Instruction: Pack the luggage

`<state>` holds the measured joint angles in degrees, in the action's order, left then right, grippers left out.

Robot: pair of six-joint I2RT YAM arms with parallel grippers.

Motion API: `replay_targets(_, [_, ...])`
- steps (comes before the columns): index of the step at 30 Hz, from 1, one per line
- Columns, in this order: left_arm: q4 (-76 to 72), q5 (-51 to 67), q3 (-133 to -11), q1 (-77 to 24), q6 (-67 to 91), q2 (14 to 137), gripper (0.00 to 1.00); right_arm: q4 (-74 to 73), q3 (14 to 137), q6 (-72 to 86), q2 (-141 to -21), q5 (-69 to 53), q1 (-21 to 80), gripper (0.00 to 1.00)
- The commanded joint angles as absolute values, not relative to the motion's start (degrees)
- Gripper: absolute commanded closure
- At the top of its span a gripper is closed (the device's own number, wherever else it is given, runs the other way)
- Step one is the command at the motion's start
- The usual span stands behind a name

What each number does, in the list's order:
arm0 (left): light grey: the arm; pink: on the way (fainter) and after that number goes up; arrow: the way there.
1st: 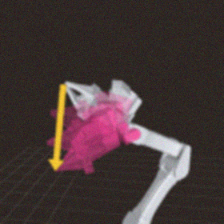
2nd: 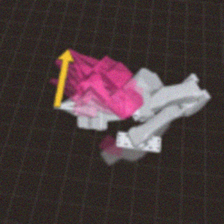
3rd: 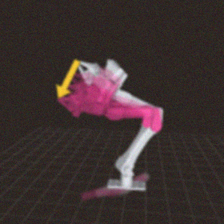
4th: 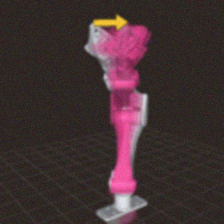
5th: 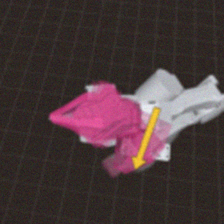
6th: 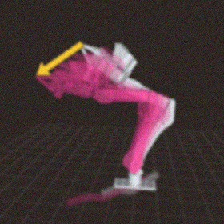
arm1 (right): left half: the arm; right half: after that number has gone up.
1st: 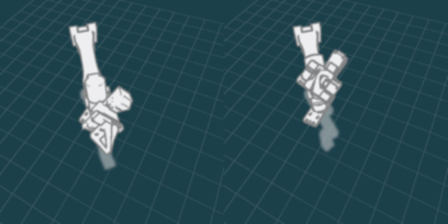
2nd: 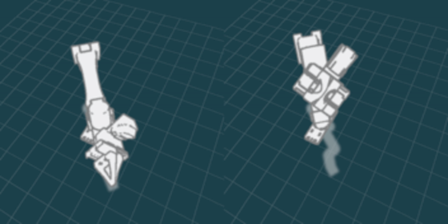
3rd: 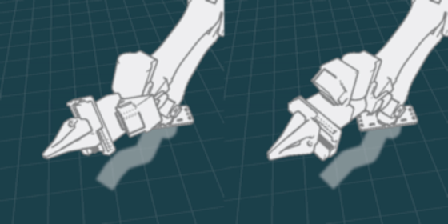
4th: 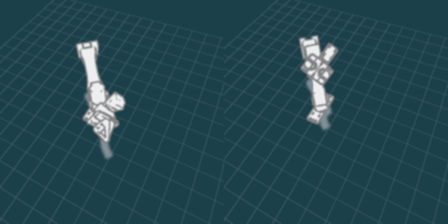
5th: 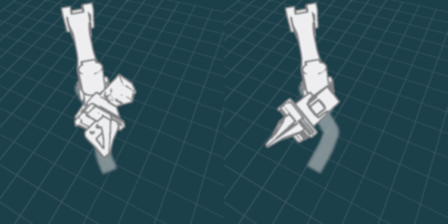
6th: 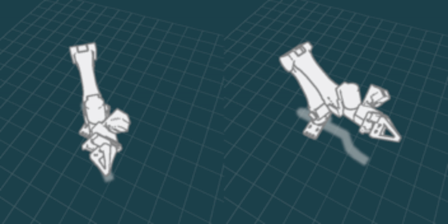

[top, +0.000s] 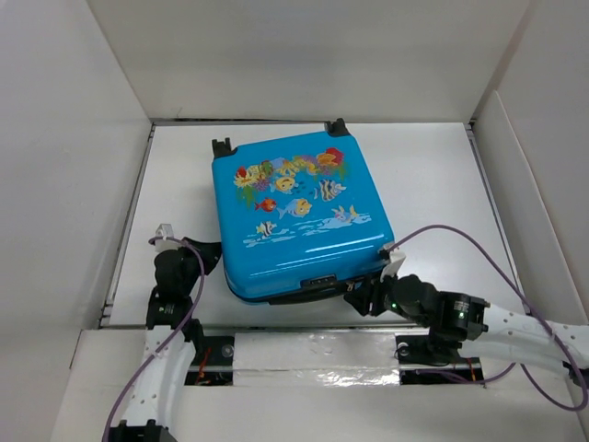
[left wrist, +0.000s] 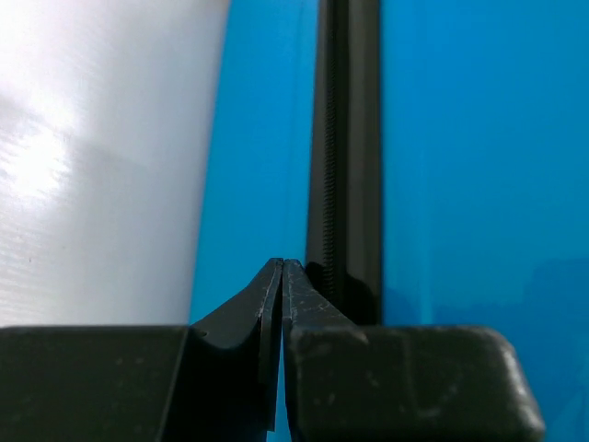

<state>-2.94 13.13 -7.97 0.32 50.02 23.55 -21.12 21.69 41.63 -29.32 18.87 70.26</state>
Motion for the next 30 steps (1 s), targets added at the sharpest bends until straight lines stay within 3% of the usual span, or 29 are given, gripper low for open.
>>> replay_targets(1, [-4.4,18.8,-7.4,-1.0,49.9,26.7,1.0,-18.1,21.3,45.7,-32.6,24.5,70.5,0.53])
replay_targets(7, [-4.1,19.9,-8.3,-3.7,49.3,29.0,1.0,-8.0,18.9,46.2,-35.7,29.1,70.5,0.55])
replay_targets(10, [-5.1,21.4,-8.0,-4.7,50.0,29.5,1.0,-9.4,19.5,46.4,-35.9,34.2,70.5,0.61])
replay_targets(14, [-8.6,23.3,-6.6,-5.3,51.9,29.6,1.0,-12.3,20.9,45.2,-35.2,43.5,70.5,0.74])
replay_targets(22, [-10.8,22.9,-13.1,-7.5,49.0,35.1,1.0,-13.6,24.9,38.8,-35.9,48.6,68.9,1.0])
replay_targets(26, [-15.7,24.8,-11.3,-7.5,50.3,37.3,1.0,-6.1,24.8,25.4,-35.7,42.8,60.2,1.0])
replay_targets(30, [-21.2,26.1,-10.2,-7.5,49.0,40.7,1.0,3.2,24.7,16.0,-38.4,28.1,39.8,1.0])
